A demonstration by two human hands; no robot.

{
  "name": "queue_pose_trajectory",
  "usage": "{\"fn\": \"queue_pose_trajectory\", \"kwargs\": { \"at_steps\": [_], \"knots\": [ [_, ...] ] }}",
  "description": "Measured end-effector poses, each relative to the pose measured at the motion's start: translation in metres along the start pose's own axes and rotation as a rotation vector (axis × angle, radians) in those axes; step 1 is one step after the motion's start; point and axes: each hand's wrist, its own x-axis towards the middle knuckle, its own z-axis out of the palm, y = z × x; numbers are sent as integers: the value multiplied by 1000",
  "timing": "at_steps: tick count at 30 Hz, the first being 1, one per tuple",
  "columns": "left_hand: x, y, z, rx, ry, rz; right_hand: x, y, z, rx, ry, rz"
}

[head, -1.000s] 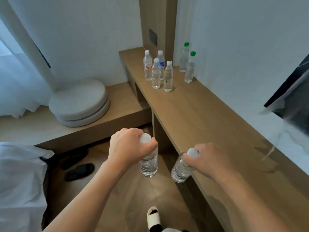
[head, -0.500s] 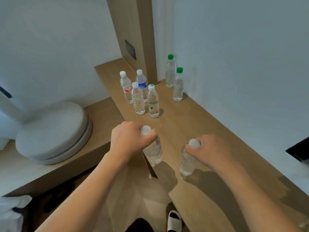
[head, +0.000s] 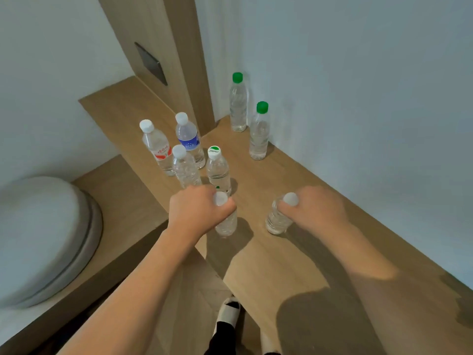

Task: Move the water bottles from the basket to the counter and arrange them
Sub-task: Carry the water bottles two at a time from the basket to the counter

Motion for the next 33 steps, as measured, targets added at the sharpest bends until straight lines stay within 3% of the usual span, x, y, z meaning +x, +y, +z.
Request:
{"fn": "queue_pose_trajectory", "kwargs": {
  "at_steps": [16,18,20,24,28,33],
  "knots": [
    [48,-12,3,56,-283,40,10,-20,6,75,-25,188],
    [46,-15,-5,68,-261,51,0,-20,4,79,-32,212],
    [44,-13,-15,59,-119,91,-13,-17,5,111,-12,234],
    [39,10,-20,-134,139,360,-43,-6,13,223,111,296],
    [27,51,-2,-275,64,676,-77,9,16,274,171,423],
    [-9,108,5,-342,15,935,-145,32,10,336,233,581]
  ]
}}
